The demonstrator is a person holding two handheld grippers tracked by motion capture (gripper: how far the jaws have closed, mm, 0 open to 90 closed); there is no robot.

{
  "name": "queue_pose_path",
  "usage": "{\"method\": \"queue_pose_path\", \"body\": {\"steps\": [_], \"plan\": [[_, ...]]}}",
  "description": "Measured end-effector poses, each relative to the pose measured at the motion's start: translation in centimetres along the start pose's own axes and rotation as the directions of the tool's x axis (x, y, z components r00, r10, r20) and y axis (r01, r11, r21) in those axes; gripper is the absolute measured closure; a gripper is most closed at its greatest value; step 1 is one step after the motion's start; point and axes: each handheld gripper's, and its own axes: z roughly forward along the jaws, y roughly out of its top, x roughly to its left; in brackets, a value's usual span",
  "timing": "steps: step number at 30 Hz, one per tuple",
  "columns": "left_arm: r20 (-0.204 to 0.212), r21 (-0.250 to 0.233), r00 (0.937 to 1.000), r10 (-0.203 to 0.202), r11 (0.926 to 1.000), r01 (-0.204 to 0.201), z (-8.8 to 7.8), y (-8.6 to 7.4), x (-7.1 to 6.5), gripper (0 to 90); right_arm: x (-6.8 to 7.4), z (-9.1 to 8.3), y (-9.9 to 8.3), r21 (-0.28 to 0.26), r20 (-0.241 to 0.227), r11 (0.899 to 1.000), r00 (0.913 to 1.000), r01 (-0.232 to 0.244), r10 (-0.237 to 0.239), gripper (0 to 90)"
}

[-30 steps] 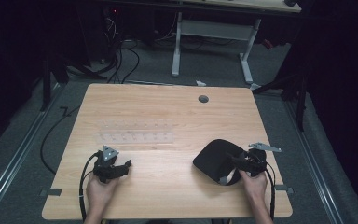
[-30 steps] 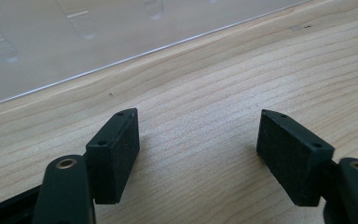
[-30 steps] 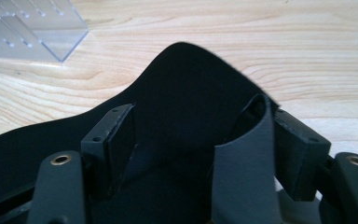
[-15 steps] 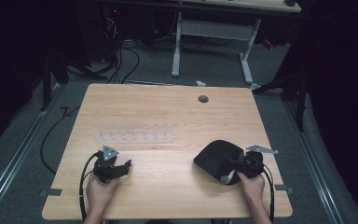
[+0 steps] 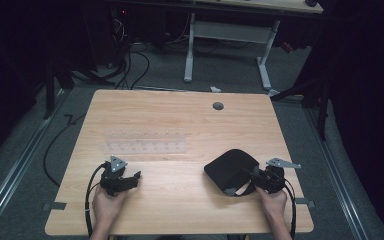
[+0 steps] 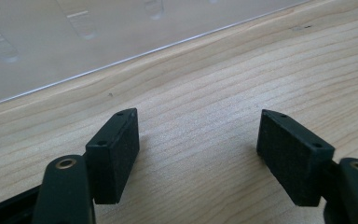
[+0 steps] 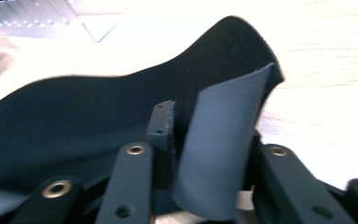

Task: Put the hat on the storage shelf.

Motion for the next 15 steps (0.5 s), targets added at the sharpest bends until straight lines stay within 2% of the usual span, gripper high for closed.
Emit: {"method": "queue_pose_path", "body": {"steps": [4, 8, 10, 15], "plan": [[0.0, 0.0, 1.0, 0.0, 1.0, 0.0, 0.0, 0.0, 0.0, 30.1, 0.2, -0.4, -0.2, 0.012, -0.023, 0.999, 0.9993, 0.031, -0.03, 77.9], [0.0, 0.0, 1.0, 0.0, 1.0, 0.0, 0.0, 0.0, 0.0, 30.1, 0.3, -0.8, -0.3, 0.009, -0.042, 1.0, 0.9989, 0.022, -0.022, 81.7], [-0.001, 0.0, 1.0, 0.001, 1.0, -0.001, 0.0, 0.0, 0.0, 30.1, 0.4, -1.0, -0.3, 0.005, -0.047, 0.999, 0.9984, 0.032, -0.032, 83.0], [0.0, 0.0, 1.0, 0.001, 1.0, -0.001, 0.0, 0.0, 0.0, 30.0, 0.6, -1.4, -0.3, 0.005, -0.053, 1.0, 0.9985, 0.011, -0.01, 84.2]]}}
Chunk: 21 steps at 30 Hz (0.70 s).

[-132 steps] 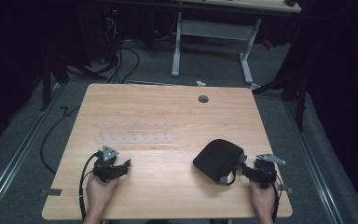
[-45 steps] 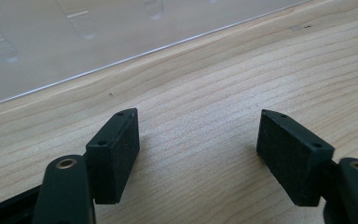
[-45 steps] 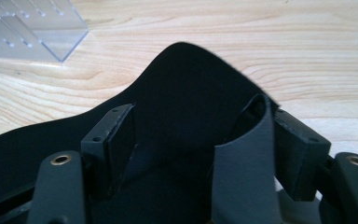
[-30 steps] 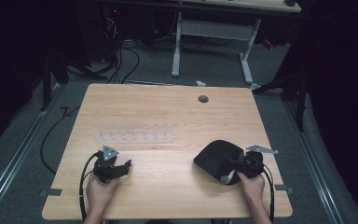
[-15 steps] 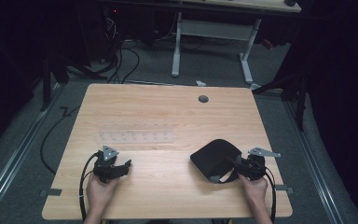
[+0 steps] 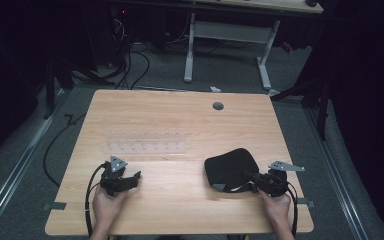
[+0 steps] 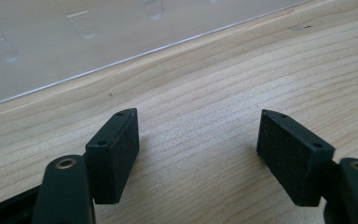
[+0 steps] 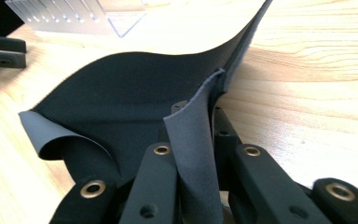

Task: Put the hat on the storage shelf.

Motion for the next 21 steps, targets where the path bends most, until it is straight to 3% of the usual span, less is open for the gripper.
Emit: {"method": "queue_pose_path", "body": {"steps": [21], "plan": [[-0.003, 0.001, 1.0, -0.001, 1.0, 0.001, 0.0, 0.0, 0.0, 28.8, 2.3, -2.0, 1.5, -0.031, -0.015, 0.999, 0.9998, 0.01, -0.01, 85.0]]}}
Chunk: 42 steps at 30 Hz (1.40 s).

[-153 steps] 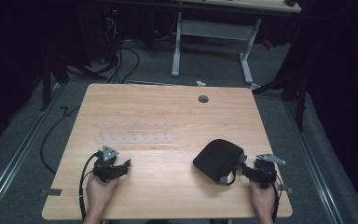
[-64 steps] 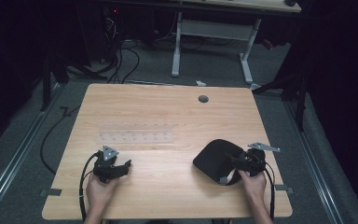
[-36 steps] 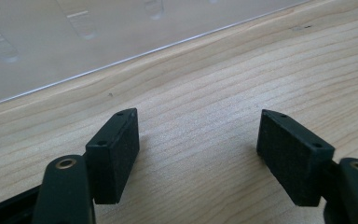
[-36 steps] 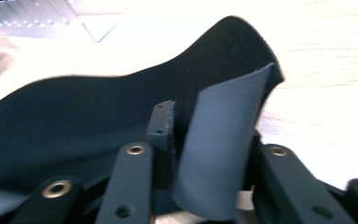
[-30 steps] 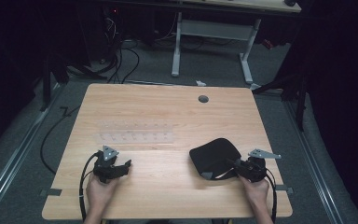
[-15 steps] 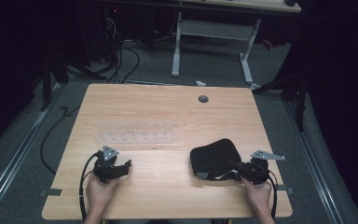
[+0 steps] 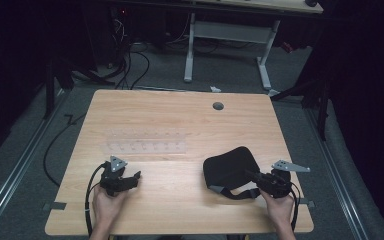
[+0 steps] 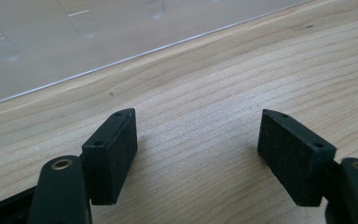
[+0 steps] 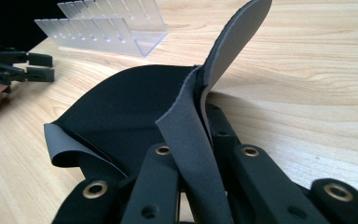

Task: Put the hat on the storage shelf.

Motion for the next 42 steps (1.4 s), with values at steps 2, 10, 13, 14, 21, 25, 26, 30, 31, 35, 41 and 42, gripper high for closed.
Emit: {"method": "queue_pose_path", "body": {"steps": [2, 10, 13, 14, 21, 25, 26, 30, 31, 35, 41, 42], "plan": [[0.002, 0.003, 1.0, 0.002, 1.0, -0.002, 0.0, 0.0, 0.0, 28.4, 0.5, -0.1, 0.2, -0.001, -0.001, 1.0, 0.9999, 0.011, -0.011, 85.0], [0.019, 0.025, 0.9997, 0.015, 0.9996, -0.015, 0.0, -0.1, -0.2, 21.4, 2.0, -0.4, 0.6, -0.019, -0.024, 1.0, 0.9996, 0.011, -0.012, 84.9], [0.018, 0.027, 0.9997, 0.015, 0.9995, -0.016, 0.0, -0.1, -0.2, 19.9, 2.5, -0.3, 0.8, -0.016, -0.032, 1.0, 0.9994, 0.016, -0.016, 85.0], [0.019, 0.025, 0.9997, 0.016, 0.9995, -0.016, 0.0, -0.2, -0.2, 19.9, 2.7, -0.3, 0.9, -0.015, -0.033, 1.0, 0.9994, 0.009, -0.009, 85.0], [0.094, 0.03, 0.9934, 0.066, 0.9972, -0.069, -0.5, -0.6, -1.3, 24.2, 3.9, 0.3, 1.3, -0.01, -0.058, 1.0, 0.9983, 0.011, -0.011, 84.9], [0.169, 0.035, 0.9822, 0.082, 0.9954, -0.089, -1.2, -0.5, -3.0, 26.2, 4.8, 0.9, 1.7, -0.006, -0.079, 1.0, 0.9968, 0.007, -0.007, 84.9], [0.197, 0.041, 0.9771, 0.079, 0.9952, -0.089, -1.5, -0.5, -3.6, 26.7, 5.0, 1.0, 1.8, -0.005, -0.082, 1.0, 0.9965, 0.011, -0.012, 84.9], [0.274, 0.043, 0.9558, 0.106, 0.9916, -0.122, -2.3, -0.5, -5.4, 27.4, 5.8, 1.5, 2.0, -0.002, -0.087, 1.0, 0.996, 0.017, -0.017, 84.9], [0.292, 0.041, 0.9498, 0.113, 0.9907, -0.13, -2.5, -0.5, -5.8, 27.5, 5.8, 1.6, 2.0, -0.002, -0.087, 1.0, 0.9961, 0.018, -0.018, 84.9], [0.379, 0.051, 0.9151, 0.138, 0.9841, -0.17, -3.4, -0.8, -7.9, 24.2, 6.2, 2.0, 1.8, -0.001, -0.091, 1.0, 0.9958, 0.009, -0.009, 84.9], [0.46, 0.049, 0.8683, 0.186, 0.971, -0.234, -4.1, -1.2, -10.4, 21.6, 6.5, 2.4, 1.9, 0.011, -0.091, 1.0, 0.9958, 0.01, -0.009, 84.8], [0.463, 0.047, 0.8644, 0.197, 0.9683, -0.245, -4.1, -1.4, -10.6, 20.2, 6.7, 2.5, 1.9, 0.011, -0.094, 1.0, 0.9955, 0.014, -0.013, 84.8]]}}
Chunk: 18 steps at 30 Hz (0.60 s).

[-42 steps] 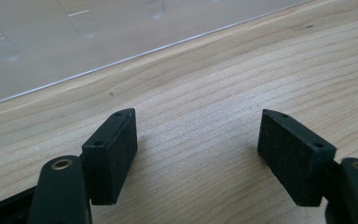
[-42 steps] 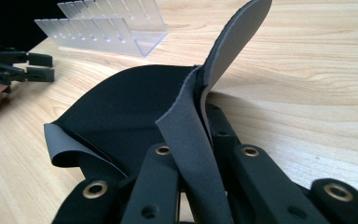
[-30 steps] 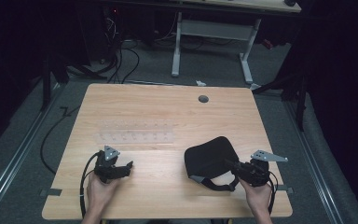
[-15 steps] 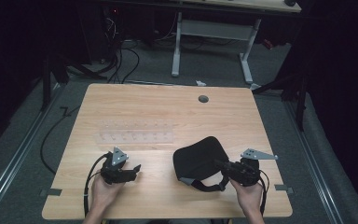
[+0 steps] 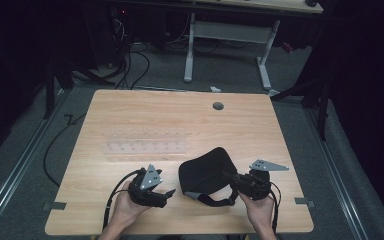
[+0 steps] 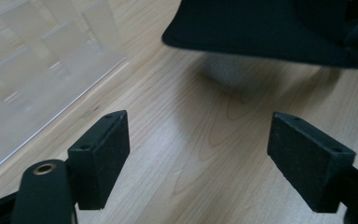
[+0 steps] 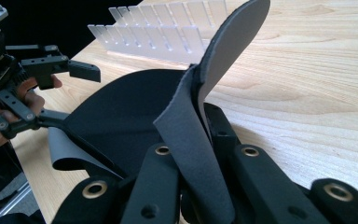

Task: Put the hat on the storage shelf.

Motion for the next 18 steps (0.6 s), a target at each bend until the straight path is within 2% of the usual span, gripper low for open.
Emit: {"method": "queue_pose_path", "body": {"steps": [3, 9, 14, 18], "plan": [[0.017, 0.0, 0.9998, 0.003, 1.0, -0.003, 0.3, -0.1, -0.5, 18.8, 0.1, 0.1, 0.0, 0.003, -0.004, 1.0, 1.0, 0.001, 0.0, 84.8], [0.05, -0.037, 0.9986, 0.017, 0.9992, -0.016, 0.1, 0.1, -1.6, 17.8, 0.4, 0.7, 0.0, 0.036, -0.002, 0.999, 1.0, 0.004, -0.004, 84.8], [0.05, -0.052, 0.9983, 0.031, 0.9982, -0.028, 0.1, 0.4, -2.0, 20.9, 0.7, 0.9, 0.1, 0.03, -0.016, 1.0, 0.9999, -0.005, 0.005, 84.7], [0.079, -0.054, 0.9962, 0.036, 0.998, -0.032, 0.1, 0.6, -2.7, 26.6, 0.9, 0.9, 0.3, 0.035, -0.019, 0.999, 0.9998, -0.001, 0.002, 84.6]]}}
